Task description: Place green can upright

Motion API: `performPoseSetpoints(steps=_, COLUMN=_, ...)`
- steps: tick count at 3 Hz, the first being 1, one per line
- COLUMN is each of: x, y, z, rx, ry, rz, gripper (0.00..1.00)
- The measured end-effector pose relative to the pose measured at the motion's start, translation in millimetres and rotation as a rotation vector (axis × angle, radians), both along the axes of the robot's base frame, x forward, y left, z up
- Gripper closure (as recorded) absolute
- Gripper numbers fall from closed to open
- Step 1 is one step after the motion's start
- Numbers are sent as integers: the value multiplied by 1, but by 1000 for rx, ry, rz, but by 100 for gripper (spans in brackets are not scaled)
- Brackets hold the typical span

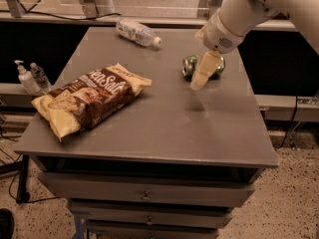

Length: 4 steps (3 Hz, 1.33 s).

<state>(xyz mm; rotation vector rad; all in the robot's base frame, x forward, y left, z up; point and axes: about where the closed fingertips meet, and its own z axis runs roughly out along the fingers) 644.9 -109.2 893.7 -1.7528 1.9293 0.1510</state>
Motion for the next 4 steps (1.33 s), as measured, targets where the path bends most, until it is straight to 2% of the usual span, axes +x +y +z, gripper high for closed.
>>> performPoseSetpoints(steps=2, x=24, y=6, z=-29, rx=-46, ry=-1, rz=54, gripper=0)
performPoseSetpoints(steps=3, x=32, y=4, z=-39, rx=-78, ry=-3, rz=78, gripper=7)
performPoseSetpoints(steps=4, x=38, y=0, z=-46, rx=-107, ry=-4, rz=95, gripper=24)
